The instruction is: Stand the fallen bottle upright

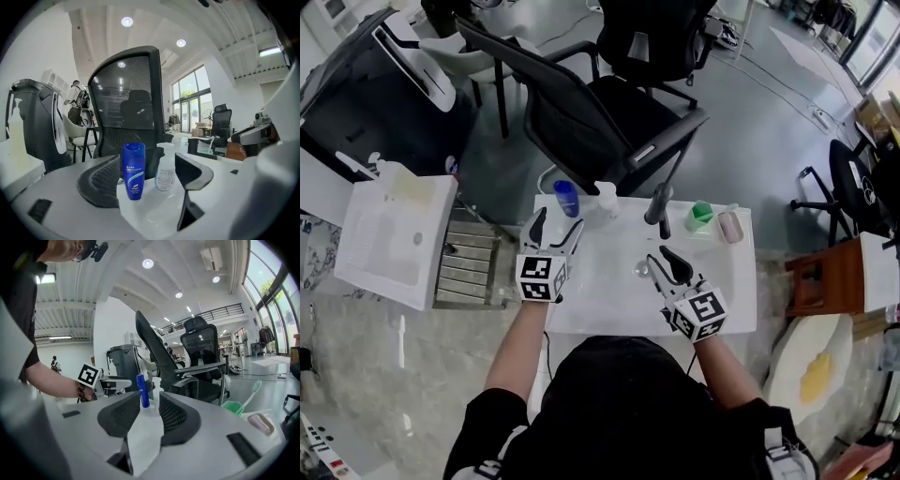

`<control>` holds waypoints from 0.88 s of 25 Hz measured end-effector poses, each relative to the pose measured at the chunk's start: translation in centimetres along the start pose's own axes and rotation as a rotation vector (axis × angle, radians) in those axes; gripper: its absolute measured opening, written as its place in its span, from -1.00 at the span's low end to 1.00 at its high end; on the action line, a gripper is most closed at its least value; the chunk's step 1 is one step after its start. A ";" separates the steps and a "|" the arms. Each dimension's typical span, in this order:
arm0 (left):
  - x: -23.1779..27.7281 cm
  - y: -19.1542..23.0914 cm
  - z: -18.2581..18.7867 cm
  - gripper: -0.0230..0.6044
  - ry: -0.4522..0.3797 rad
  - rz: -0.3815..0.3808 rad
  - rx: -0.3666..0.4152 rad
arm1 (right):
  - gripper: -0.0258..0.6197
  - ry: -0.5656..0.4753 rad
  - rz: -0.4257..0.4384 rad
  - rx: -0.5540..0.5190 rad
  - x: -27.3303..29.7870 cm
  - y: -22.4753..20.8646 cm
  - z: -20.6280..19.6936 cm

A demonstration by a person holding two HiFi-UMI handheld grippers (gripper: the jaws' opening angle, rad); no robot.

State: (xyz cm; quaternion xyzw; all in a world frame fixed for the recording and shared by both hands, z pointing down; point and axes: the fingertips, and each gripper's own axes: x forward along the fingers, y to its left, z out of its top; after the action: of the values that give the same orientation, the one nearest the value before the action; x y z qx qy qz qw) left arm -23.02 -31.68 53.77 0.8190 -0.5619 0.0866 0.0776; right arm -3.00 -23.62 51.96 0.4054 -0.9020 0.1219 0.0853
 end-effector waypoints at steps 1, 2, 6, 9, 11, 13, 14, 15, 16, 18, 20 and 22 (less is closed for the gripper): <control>-0.4 -0.5 0.2 0.28 -0.009 0.010 -0.012 | -0.49 -0.005 0.001 -0.012 -0.3 -0.3 0.3; -0.7 -0.9 0.4 0.27 -0.018 0.018 -0.023 | -0.50 -0.010 -0.001 -0.024 -0.7 -0.6 0.6; -2.0 -2.3 1.0 0.26 -0.041 0.044 -0.051 | -0.55 -0.044 -0.024 -0.046 -2.3 -2.3 1.7; -2.6 -3.6 2.0 0.05 -0.064 0.038 -0.062 | -0.59 -0.065 -0.046 -0.040 -3.6 -4.0 2.3; -2.8 -4.4 2.3 -0.19 -0.079 0.033 -0.060 | -0.62 -0.070 -0.057 -0.043 -4.3 -5.0 2.5; -3.2 -5.2 2.7 -0.49 -0.106 0.021 -0.081 | -0.66 -0.073 -0.065 -0.060 -4.9 -5.7 2.6; -3.5 -5.8 3.0 -0.60 -0.125 0.011 -0.096 | -0.68 -0.078 -0.068 -0.066 -5.1 -5.9 2.7; -3.9 -6.4 3.2 -0.69 -0.141 0.000 -0.105 | -0.70 -0.085 -0.076 -0.067 -5.5 -6.2 2.7; -4.2 -7.2 3.4 -0.77 -0.151 -0.010 -0.104 | -0.74 -0.096 -0.091 -0.068 -5.9 -6.6 2.8; -4.8 -8.7 3.5 -0.83 -0.157 -0.019 -0.074 | -0.83 -0.124 -0.141 -0.094 -6.7 -7.3 2.9; -5.2 -9.8 3.5 -0.84 -0.160 -0.020 -0.062 | -0.83 -0.144 -0.175 -0.123 -7.1 -7.9 3.0; -5.5 -10.7 3.4 -0.84 -0.168 -0.027 -0.081 | -0.83 -0.151 -0.183 -0.123 -7.3 -8.3 3.0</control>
State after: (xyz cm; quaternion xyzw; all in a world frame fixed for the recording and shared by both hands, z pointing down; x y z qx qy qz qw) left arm -14.79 -23.66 48.89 0.8269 -0.5586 -0.0062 0.0644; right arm 7.82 -24.62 48.51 0.4882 -0.8707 0.0273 0.0526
